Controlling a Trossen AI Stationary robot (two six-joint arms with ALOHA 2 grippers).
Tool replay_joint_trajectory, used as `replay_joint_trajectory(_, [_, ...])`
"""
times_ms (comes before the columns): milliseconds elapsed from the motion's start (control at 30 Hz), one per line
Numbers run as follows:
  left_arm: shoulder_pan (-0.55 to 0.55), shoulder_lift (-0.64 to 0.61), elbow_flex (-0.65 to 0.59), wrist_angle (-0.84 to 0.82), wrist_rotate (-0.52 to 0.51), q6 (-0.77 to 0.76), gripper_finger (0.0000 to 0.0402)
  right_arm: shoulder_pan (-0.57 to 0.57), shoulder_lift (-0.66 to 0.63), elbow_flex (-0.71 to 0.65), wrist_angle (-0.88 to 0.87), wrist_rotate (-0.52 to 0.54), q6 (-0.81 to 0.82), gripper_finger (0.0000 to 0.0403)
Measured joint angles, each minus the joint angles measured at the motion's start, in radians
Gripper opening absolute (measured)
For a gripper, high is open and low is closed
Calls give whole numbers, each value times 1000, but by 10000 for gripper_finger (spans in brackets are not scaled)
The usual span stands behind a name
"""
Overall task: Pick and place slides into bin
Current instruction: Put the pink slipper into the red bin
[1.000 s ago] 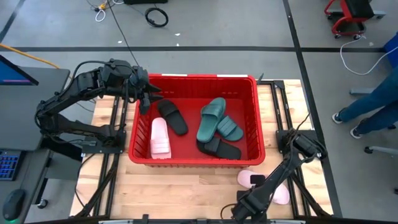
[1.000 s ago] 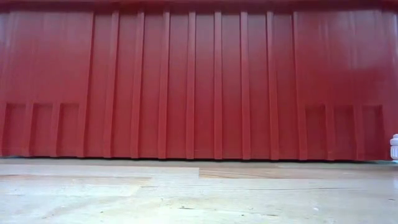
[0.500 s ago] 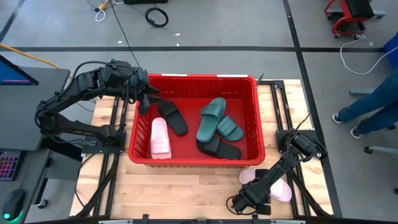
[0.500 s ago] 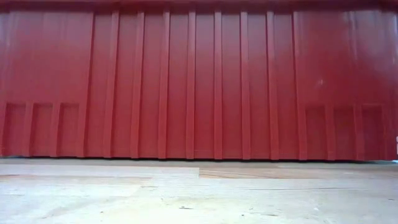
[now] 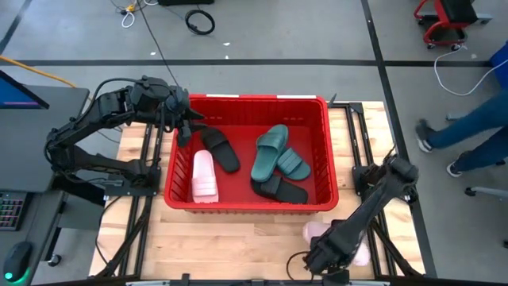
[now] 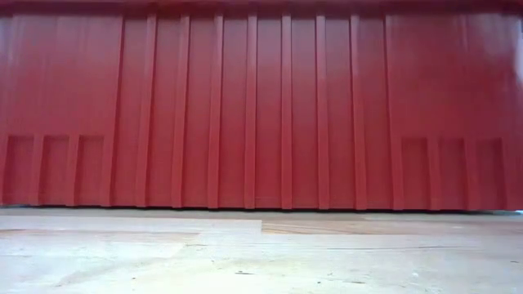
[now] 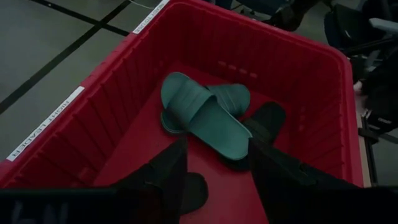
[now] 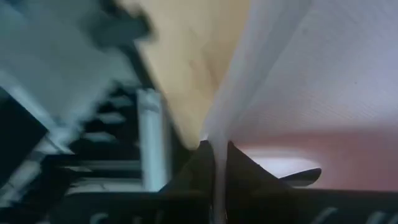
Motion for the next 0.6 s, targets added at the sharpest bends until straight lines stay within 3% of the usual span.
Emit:
replay_joint_trajectory(100, [0, 0, 0, 0, 0, 0, 173, 1, -107, 53, 92, 131, 95, 12])
replay_joint_trajectory(267, [0, 0, 0, 0, 0, 0, 175, 30, -271, 129, 304, 593, 54, 16])
replay_joint_trajectory(433, [0, 0, 0, 0, 0, 1, 178, 42, -352, 203, 360, 924, -307, 13])
replay_joint_trajectory(600, [0, 0, 0, 5, 0, 0, 173, -21, -364, 263, 367, 1356, -639, 12])
